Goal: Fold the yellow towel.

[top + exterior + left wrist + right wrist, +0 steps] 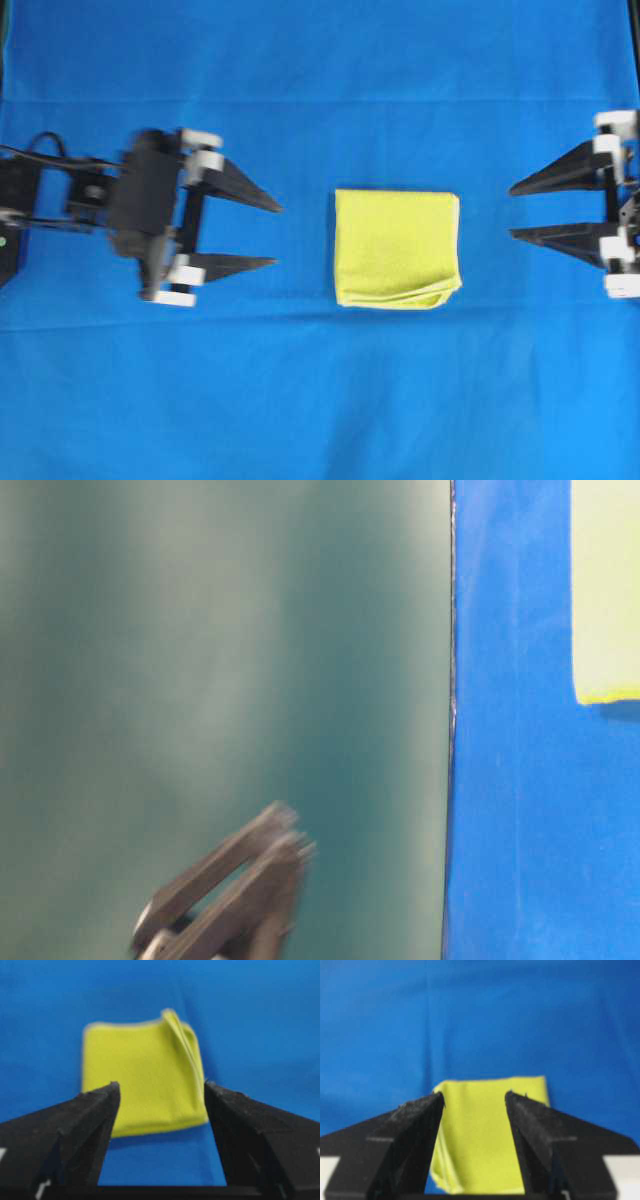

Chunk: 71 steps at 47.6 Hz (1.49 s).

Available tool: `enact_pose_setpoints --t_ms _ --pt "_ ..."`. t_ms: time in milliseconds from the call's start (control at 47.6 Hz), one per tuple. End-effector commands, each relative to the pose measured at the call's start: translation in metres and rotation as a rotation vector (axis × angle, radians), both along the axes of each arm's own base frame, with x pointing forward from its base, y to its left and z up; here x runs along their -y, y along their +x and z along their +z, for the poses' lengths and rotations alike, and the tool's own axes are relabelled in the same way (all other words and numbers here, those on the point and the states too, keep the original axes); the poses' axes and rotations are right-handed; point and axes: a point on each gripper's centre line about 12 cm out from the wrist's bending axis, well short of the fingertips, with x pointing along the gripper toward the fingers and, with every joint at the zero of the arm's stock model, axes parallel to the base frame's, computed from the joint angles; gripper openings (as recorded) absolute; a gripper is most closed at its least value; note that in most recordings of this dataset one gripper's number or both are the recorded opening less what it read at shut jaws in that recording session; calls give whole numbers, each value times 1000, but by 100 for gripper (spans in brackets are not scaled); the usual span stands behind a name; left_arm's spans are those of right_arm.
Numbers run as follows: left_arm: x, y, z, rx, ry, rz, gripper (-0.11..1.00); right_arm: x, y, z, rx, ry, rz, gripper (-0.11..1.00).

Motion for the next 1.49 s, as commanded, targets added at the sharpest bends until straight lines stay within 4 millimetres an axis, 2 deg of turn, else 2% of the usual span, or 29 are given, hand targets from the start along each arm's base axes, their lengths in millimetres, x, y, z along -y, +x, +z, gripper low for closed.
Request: enact_pose_setpoints --t_ms 0,168,273,483,672,883,1471 --pt "-5 -19 16 104 -7 13 65 4 -12 9 60 -18 0 57" --pt "-9 -59 21 175 -27 24 65 9 -37 1 122 -15 -1 57" --pt "-10 -81 17 193 -33 26 65 11 -47 -8 141 -10 -2 57" --pt "-12 -124 1 239 -42 28 65 14 -58 -31 156 -2 -1 57" --pt "-13 -150 -18 247 -92 39 65 18 -60 -46 162 11 -25 57" --pt "-14 -160 -29 234 -112 44 65 20 -59 -50 162 14 -39 57" --pt "-14 -161 -30 232 -111 43 64 20 -59 -50 159 20 -41 57"
